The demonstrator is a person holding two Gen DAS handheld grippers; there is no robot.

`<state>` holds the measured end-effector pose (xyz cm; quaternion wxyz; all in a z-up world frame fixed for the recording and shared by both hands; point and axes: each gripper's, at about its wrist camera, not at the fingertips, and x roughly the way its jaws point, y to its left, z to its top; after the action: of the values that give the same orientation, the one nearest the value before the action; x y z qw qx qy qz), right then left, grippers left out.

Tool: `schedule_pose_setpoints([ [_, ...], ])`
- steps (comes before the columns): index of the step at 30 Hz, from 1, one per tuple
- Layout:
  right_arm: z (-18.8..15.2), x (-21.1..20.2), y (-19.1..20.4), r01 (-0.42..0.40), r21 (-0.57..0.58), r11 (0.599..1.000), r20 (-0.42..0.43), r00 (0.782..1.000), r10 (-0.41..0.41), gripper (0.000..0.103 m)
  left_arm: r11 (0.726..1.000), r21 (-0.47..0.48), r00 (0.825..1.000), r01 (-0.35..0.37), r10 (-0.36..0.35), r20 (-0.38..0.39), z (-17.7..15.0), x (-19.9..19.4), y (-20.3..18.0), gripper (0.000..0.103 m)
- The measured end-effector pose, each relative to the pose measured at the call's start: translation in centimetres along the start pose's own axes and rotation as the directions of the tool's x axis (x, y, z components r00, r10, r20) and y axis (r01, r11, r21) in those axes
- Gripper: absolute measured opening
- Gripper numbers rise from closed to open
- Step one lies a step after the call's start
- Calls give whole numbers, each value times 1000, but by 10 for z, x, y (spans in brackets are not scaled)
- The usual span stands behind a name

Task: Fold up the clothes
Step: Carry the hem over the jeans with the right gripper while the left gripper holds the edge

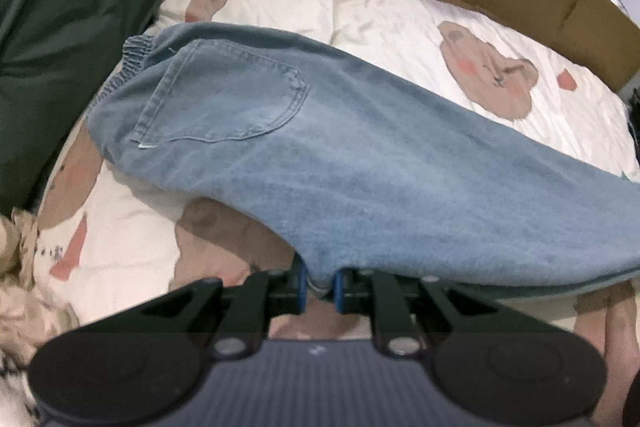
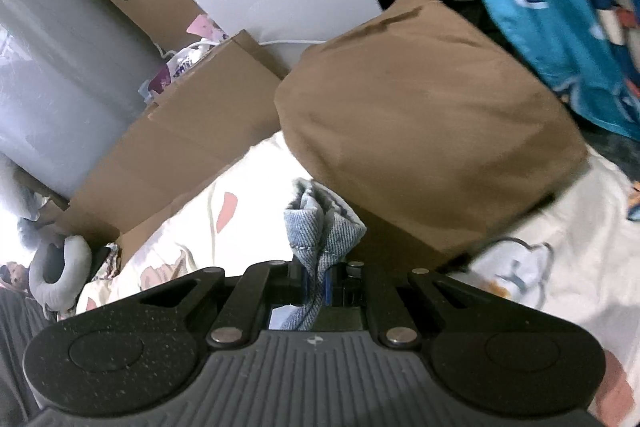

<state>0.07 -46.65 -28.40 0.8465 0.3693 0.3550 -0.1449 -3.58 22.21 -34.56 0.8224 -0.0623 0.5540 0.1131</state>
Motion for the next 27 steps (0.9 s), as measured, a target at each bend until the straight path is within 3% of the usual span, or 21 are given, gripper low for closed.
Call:
schedule_pose_setpoints([
  [10,-24,-41,-61,36,73,997,-6,999,-35,6,1000,-17,999,5,-5,-32,-21,4,3,13],
  [21,-71,-43,-138,90,195,977,-69,995,-78,6,998,51,996,-30,35,-87,9,11,-2,12],
  [27,-84,-45,-157,130,223,966,-99,989,-111,6,999,37,995,-28,31,-98,2,19,5,12],
])
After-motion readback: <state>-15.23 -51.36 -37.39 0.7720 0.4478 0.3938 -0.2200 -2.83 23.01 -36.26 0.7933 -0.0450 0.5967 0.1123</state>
